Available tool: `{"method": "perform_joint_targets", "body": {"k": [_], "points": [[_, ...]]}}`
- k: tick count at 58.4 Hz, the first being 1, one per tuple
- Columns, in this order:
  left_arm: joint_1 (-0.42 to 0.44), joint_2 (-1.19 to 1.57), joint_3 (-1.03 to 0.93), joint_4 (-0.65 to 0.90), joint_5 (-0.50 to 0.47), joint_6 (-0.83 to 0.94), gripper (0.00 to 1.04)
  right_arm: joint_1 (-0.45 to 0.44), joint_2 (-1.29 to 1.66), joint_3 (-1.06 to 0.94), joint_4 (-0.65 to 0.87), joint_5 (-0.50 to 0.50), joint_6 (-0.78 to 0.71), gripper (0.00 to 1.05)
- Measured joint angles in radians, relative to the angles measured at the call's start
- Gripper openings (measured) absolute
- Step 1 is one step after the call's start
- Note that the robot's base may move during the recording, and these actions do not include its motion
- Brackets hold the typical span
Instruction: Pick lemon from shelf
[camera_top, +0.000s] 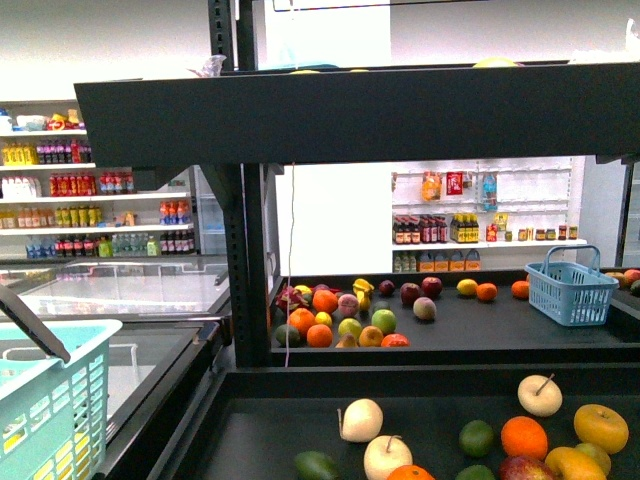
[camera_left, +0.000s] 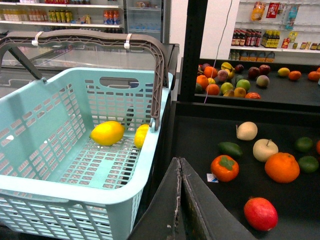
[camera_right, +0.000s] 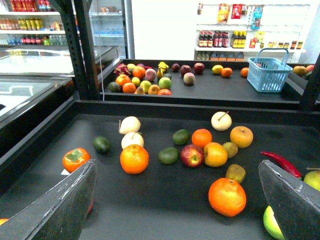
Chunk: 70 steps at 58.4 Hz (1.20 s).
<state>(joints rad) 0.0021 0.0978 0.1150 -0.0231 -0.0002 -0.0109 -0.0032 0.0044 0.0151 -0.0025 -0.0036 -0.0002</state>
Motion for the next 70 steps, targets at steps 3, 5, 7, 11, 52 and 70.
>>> {"method": "perform_joint_targets", "body": {"k": [3, 5, 7, 11, 52, 70], "points": [[0.0, -0.007, -0.01, 0.003, 0.0, 0.0, 0.03, 0.0, 0.0, 0.0, 0.0, 0.0, 0.0, 0.97], [0.0, -0.013, -0.016, 0.005, 0.0, 0.0, 0.03, 0.0, 0.0, 0.0, 0.0, 0.0, 0.0, 0.97], [0.0, -0.019, -0.023, 0.006, 0.0, 0.0, 0.03, 0.0, 0.0, 0.0, 0.0, 0.0, 0.0, 0.97], [0.0, -0.027, -0.035, 0.01, 0.0, 0.0, 0.03, 0.0, 0.0, 0.0, 0.0, 0.0, 0.0, 0.97], [0.0, -0.092, -0.101, 0.018, 0.0, 0.0, 0.03, 0.0, 0.0, 0.0, 0.0, 0.0, 0.0, 0.97], [0.0, -0.092, -0.101, 0.018, 0.0, 0.0, 0.59, 0.0, 0.0, 0.0, 0.0, 0.0, 0.0, 0.97]]}}
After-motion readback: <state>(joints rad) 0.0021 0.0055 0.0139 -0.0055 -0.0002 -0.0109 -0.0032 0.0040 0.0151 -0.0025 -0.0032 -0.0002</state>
